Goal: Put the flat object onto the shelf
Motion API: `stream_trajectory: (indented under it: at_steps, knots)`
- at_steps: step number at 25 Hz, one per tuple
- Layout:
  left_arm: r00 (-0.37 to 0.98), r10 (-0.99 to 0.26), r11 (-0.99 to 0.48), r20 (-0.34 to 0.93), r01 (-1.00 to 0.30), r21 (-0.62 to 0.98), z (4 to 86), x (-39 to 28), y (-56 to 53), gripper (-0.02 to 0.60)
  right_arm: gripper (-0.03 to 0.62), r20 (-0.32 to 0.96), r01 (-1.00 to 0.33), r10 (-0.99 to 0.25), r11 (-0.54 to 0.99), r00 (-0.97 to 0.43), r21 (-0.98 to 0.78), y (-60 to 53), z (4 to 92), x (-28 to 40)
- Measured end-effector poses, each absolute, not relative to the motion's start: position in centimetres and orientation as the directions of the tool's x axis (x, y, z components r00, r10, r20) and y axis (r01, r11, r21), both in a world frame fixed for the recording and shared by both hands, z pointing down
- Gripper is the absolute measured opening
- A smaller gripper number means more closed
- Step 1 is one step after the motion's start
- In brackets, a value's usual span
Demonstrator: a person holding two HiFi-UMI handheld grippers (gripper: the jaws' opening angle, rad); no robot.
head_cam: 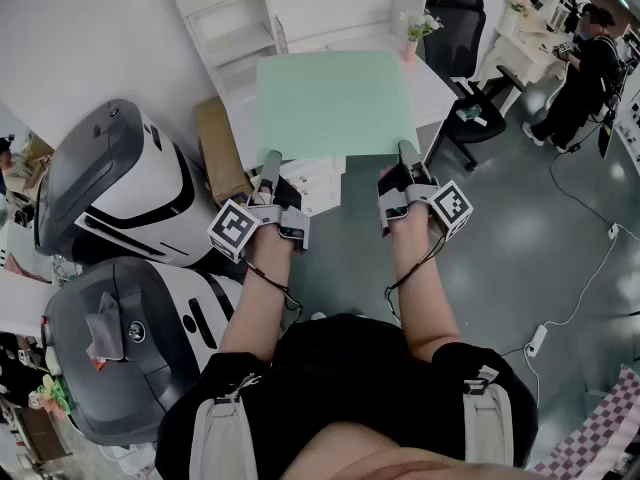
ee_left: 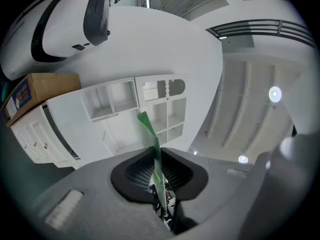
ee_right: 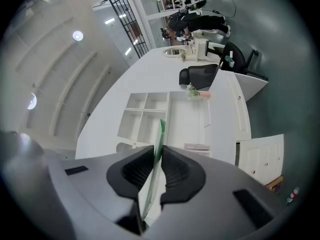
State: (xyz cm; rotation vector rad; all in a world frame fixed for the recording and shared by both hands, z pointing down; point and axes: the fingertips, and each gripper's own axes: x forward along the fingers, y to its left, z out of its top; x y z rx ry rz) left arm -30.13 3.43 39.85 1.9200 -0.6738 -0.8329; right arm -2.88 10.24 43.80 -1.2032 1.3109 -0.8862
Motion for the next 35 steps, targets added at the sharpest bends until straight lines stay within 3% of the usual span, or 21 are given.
stream_trajectory:
  at_steps: [20, 35]
  knots:
    - [0.617, -0.748, -0.390, -0.244, -0.112, 0.914, 41.0, -27.7, 5.9, 0.043, 0.057, -0.199, -0.108, -0.975, 0.189, 0.100, -0.976, 12.3, 44.8, -0.5]
    - [0.602, -0.752, -0.425, -0.270, -0.130, 0.896, 40.9, -21.6, 8.3, 0.043, 0.057, -0.210, -0.087, -0.974, 0.203, 0.084, -0.975, 14.0, 46.0, 5.6]
